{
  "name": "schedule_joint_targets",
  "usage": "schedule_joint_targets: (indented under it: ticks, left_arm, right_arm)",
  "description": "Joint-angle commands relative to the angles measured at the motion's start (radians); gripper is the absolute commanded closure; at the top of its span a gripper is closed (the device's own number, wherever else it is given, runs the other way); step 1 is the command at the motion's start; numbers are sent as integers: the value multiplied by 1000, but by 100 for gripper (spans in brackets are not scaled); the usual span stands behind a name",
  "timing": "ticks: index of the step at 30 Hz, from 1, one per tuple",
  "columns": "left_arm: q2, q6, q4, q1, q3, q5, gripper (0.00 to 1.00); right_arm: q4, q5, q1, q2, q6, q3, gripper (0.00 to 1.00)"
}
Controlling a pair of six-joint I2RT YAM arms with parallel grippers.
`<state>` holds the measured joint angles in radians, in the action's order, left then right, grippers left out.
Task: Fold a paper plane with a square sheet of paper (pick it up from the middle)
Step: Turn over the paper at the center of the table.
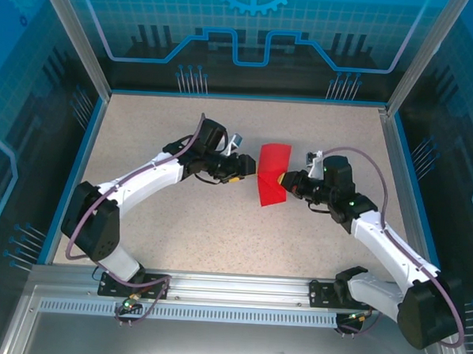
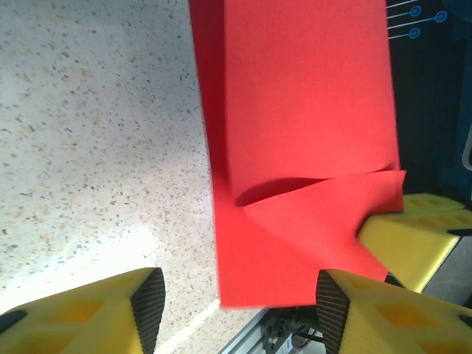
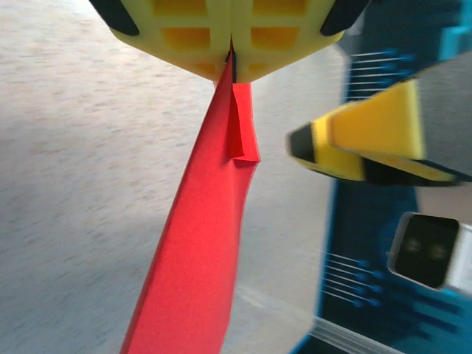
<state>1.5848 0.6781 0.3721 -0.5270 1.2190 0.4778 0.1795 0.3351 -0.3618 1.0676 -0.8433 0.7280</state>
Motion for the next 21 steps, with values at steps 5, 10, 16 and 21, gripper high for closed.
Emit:
schedule_joint_targets:
  ticks: [5, 10, 16, 21]
  left_arm:
    - [-33, -49, 64, 34, 26, -32, 34]
    - [-38, -71, 88, 77, 40, -39, 32]
    - [-44, -106, 142, 144, 42, -50, 31]
    - [-62, -129, 162, 206, 19, -50, 31]
  right_arm:
    - [522, -577, -170, 93, 389, 237, 100]
    - [672, -977, -334, 246, 420, 369, 100]
    - [803, -1250, -483, 477, 407, 505, 100]
    - [835, -1277, -561, 658, 392, 575, 100]
